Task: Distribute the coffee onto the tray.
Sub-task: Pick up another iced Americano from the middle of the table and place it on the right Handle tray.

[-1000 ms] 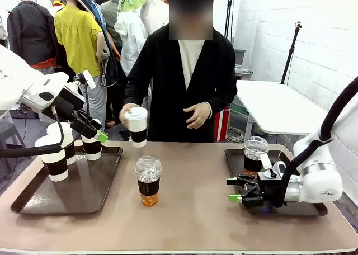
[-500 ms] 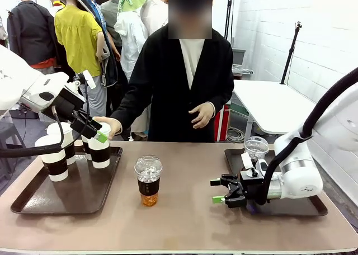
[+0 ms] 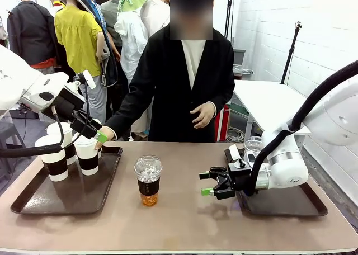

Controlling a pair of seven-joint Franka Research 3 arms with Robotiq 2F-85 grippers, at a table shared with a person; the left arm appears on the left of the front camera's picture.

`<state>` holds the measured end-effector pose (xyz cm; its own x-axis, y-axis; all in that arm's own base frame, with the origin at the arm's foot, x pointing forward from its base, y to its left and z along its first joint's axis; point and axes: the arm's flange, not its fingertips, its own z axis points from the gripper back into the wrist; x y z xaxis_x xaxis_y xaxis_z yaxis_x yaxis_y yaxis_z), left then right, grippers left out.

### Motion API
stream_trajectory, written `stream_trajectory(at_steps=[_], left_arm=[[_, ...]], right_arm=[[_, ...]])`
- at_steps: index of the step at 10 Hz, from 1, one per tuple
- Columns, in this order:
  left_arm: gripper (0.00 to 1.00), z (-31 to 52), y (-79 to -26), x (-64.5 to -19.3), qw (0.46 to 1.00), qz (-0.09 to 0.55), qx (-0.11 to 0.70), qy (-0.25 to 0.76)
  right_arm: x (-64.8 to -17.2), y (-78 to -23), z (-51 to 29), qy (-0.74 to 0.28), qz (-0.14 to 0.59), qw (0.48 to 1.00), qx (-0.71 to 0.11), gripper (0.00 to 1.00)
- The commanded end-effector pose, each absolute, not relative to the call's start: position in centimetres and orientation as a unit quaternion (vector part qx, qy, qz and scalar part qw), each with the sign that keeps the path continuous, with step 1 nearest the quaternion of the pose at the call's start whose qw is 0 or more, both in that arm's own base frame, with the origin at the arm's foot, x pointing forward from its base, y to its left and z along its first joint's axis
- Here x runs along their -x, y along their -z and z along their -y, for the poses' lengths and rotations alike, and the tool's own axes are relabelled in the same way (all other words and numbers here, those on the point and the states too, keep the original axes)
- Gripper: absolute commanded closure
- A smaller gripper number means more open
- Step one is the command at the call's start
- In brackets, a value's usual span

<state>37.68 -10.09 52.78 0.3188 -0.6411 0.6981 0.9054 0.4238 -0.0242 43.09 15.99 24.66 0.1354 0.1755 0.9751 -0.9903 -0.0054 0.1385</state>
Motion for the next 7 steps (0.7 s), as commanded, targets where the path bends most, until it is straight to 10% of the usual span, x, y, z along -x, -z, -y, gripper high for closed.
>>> stream_trajectory(at_steps=[1, 7], left_arm=[[0.00, 9.91, -52.53, -37.86, 0.775, 0.318, 0.222, 0.499], [0.00, 9.91, -52.53, -37.86, 0.775, 0.318, 0.222, 0.499]], right_arm=[[-43.31, -24.83, -16.48, -0.493, 0.416, 0.589, -0.487, 0.00], [-43.09, -24.66, -15.99, -0.511, 0.414, 0.571, -0.492, 0.00]])
